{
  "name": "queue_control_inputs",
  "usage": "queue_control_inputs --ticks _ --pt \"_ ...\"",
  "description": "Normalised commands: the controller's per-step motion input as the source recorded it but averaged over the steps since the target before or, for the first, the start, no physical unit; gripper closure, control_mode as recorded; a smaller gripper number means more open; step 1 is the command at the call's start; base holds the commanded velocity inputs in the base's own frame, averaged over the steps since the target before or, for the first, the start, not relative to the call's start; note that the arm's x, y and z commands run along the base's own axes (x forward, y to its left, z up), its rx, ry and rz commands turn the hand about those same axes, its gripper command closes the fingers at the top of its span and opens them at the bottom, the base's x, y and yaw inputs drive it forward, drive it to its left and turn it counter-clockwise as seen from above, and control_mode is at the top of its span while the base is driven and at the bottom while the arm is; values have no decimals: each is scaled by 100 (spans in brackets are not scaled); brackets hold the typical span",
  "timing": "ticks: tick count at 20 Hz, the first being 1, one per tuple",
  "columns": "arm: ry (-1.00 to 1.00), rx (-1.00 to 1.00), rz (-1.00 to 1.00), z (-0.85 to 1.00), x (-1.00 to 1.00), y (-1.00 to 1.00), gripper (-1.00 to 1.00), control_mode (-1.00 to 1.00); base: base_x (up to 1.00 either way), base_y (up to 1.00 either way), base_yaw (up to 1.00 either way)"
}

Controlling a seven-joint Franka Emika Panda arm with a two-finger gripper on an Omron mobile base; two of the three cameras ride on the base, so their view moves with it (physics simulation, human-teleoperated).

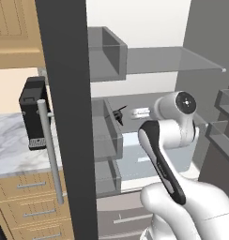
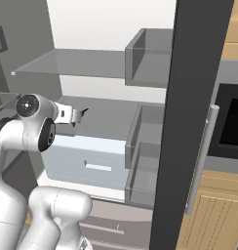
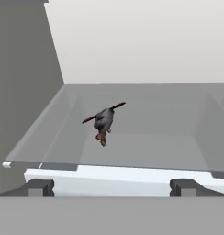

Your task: Gather the mushroom and bell pepper from the fridge and place them on a tray on the dining counter. Then gather the fishs from the fridge and place them on the other tray.

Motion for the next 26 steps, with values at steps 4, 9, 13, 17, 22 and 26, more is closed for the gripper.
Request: queue_control_inputs --ticks 4,9,13,17,22,26 --pt "3 0 0 -4 30 10 -100 -100 0 0 0" --pt "9 0 0 -7 38 8 -100 -100 0 0 0" --pt "16 0 1 -10 28 4 -100 -100 0 0 0" --pt "13 0 2 -15 26 2 -100 -100 0 0 0" --pt "5 0 1 -23 26 11 -100 -100 0 0 0" --pt "1 0 0 -39 15 10 -100 -100 0 0 0"
